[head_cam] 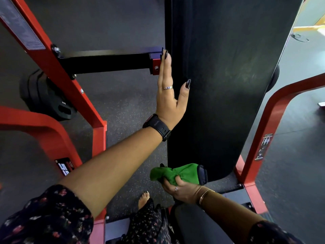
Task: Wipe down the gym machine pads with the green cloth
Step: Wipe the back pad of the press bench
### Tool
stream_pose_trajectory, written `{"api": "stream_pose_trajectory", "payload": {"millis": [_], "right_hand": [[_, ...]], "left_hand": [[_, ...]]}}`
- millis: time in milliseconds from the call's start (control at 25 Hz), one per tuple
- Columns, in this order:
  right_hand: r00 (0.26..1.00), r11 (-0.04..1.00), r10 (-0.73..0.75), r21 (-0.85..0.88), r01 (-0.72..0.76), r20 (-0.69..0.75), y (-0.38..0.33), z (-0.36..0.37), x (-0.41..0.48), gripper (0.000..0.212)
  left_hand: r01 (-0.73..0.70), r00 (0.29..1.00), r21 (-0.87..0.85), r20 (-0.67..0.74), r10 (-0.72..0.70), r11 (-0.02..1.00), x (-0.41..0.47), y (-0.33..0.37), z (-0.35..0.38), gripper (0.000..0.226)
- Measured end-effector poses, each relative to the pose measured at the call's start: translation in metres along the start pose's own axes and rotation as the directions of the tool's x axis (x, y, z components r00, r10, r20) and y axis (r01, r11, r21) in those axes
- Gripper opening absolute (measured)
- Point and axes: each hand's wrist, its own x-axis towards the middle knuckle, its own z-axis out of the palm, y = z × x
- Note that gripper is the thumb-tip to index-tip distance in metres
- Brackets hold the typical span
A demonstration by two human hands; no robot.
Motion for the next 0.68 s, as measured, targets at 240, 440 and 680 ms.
{"api": "stream_pose_trajectory", "payload": {"millis": [240,440,680], "right_hand": [[0.894,0.905,-0.413,-0.033,0.425,0.173,0.01,0.009,-0.014,0.031],[0.913,0.937,-0.326,-0.046,0.346,0.246,0.028,0.032,-0.066,0.02],[0.871,0.88,-0.396,-0.15,0.45,0.29,0.089,0.069,-0.131,0.02]], "left_hand": [[-0.001,1.0,0.034,-0.003,0.001,0.999,0.005,0.004,-0.001,0.066],[-0.034,0.999,0.037,0.006,0.034,0.999,0.021,0.01,-0.004,0.064],[-0.132,0.991,0.167,0.015,0.132,0.977,0.065,0.029,-0.004,0.06]]}}
